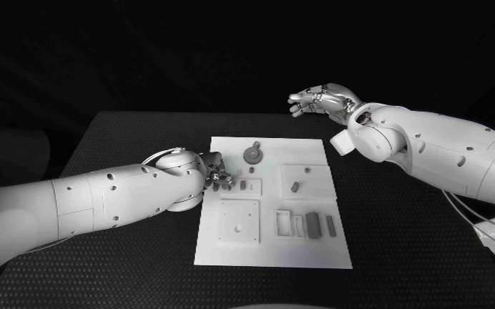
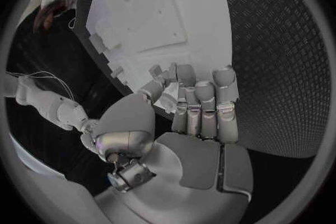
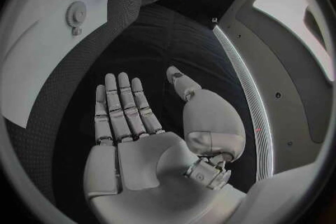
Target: Assemble the parts on the task board
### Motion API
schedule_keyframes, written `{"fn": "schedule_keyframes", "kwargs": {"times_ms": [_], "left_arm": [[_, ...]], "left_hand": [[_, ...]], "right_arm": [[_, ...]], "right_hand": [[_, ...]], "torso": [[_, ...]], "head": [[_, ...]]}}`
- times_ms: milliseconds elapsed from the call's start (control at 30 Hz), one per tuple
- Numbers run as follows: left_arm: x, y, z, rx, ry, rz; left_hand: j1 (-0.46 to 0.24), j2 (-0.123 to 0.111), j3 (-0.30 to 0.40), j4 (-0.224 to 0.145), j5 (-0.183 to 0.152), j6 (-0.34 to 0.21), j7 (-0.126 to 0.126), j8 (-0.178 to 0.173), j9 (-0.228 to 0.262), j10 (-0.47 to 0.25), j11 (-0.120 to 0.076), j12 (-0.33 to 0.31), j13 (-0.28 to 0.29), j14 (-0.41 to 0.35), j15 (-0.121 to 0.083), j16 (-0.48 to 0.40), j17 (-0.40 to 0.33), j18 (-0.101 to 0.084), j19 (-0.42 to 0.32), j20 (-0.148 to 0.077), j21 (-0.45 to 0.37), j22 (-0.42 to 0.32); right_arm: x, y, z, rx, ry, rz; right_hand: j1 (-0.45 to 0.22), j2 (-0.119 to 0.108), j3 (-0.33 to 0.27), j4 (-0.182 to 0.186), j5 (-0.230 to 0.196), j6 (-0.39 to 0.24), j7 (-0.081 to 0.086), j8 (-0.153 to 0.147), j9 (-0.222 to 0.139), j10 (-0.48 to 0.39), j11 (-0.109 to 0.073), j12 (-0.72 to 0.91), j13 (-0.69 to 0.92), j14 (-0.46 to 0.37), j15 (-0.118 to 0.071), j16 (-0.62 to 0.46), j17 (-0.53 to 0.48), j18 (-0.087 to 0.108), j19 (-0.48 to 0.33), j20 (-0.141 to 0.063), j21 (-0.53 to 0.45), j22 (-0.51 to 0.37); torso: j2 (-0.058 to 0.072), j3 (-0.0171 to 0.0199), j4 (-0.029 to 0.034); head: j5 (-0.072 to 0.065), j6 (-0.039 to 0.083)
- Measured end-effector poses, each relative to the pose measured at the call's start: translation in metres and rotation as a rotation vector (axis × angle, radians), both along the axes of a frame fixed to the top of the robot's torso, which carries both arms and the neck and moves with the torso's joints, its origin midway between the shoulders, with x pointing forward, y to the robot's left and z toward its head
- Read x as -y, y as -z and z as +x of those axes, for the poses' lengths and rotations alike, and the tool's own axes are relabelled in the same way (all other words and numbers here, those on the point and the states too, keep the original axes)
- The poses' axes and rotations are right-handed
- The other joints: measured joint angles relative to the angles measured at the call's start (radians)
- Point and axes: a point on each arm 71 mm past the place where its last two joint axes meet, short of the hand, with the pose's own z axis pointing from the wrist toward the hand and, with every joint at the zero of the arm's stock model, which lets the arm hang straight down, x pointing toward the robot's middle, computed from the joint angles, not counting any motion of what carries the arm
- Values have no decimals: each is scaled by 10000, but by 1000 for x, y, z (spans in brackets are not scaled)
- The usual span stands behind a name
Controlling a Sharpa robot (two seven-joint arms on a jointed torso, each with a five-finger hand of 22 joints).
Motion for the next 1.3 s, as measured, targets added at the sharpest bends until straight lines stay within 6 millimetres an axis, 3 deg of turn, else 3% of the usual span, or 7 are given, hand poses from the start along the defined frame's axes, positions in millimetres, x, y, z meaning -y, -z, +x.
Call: {"fn": "schedule_keyframes", "kwargs": {"times_ms": [67, 300, 1300], "left_arm": [[0, 0, 0, 12, -6, 1], [0, 0, 0, 50, -2, -9], [2, -1, 1, 349, -77, -121]], "left_hand": [[1, 1, 13, -14, 0, 0, -1, 0, 278, 1, -1, 0, 3, 7, -6, 0, 0, 0, 4, -3, 0, 0], [-19, 60, 191, -295, -322, 21, 21, 0, 285, 0, -1, 0, 11, 11, -2, 0, -1, -1, 15, -11, 40, -1], [-19, 60, 218, -333, -372, 59, 3, -23, 335, -4, 4, 39, 17, 9, -9, -3, -4, -1, 36, 7, 77, 4]], "right_arm": [[0, 0, 0, -2, -2, 0], [0, 0, 0, -9, -4, -2], [0, 0, 0, -25, 0, -6]], "right_hand": [[0, 0, 0, 0, 0, 0, 0, 0, 0, 0, 0, 0, -10, 0, 0, 0, 0, -1, 0, 0, 0, 0], [0, 0, -4, 4, 0, 0, 0, 0, -9, 0, 0, 0, -9, 0, 0, 0, 10, -1, 0, 0, 0, -1], [0, 0, -27, 27, 0, -33, 35, 0, -27, 1, 0, 0, -27, 1, -1, -43, 29, -1, 0, 0, -39, 21]], "torso": [[1, -1, 0], [2, -1, -1], [3, 5, -4]], "head": [[0, 3], [8, 5], [-19, 2]]}}
